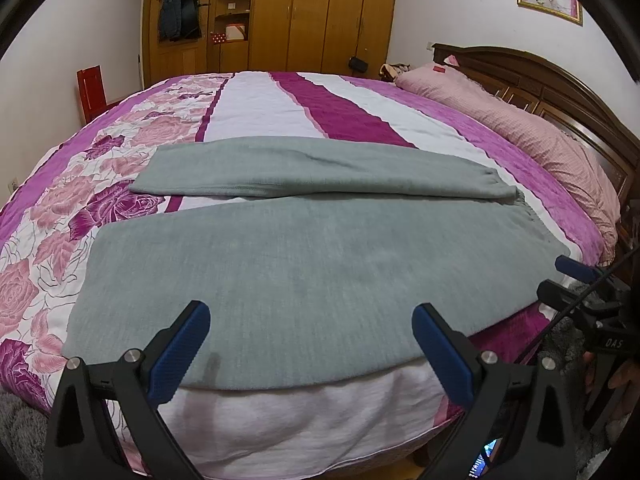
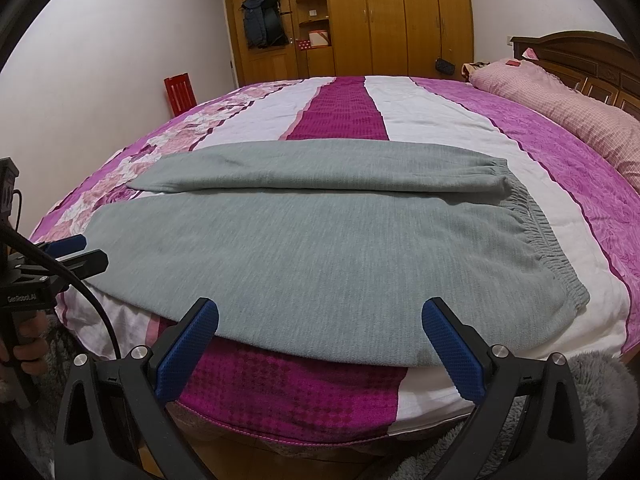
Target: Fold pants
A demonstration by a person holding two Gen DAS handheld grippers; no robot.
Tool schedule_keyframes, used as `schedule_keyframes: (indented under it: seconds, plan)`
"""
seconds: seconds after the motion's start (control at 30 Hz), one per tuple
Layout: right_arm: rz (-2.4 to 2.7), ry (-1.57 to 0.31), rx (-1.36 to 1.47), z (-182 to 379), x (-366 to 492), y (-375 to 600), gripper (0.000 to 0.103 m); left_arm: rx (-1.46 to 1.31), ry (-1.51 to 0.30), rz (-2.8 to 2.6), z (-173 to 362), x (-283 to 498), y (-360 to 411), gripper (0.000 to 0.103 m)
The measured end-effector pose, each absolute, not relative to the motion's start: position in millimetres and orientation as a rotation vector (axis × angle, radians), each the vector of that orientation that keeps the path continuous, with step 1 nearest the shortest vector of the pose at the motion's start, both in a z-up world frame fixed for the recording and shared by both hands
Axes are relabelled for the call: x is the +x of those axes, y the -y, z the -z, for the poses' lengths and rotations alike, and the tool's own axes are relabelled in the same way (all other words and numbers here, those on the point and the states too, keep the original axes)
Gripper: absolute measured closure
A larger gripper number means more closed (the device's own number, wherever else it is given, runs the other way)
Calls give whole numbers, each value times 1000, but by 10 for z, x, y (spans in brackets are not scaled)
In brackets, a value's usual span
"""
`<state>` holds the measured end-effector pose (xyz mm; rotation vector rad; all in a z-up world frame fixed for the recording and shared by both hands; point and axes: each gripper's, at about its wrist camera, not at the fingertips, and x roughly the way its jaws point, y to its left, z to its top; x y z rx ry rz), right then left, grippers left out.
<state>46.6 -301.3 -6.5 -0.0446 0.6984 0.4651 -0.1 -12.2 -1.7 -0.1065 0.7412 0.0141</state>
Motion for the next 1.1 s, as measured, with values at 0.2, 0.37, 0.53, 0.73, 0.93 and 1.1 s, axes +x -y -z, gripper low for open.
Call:
schedule_keyframes:
  seconds: [0.2,0.37,0.53,0.73,0.93,1.1]
  plan:
    - [-465,-700,-47,66,469,3003,2,-106,-740,-14,24,-1,123,0]
    - [-467,-700,-45,66,467,3003,2,-108,-742,-13,23,2,125,0]
    - [-467,-700,-48,70,465,2997,2,-107,-741,-12,23,2,128,0]
    - [-471,-703,-52,79,459,2986,2,-104,-746,-11,26,5,140,0]
    - [-475,-710,-62,87,469,2961,2,-103,-746,-10,29,4,155,0]
    - [-486,-713,-69,82,475,2937,2,-103,-753,-10,44,6,163,0]
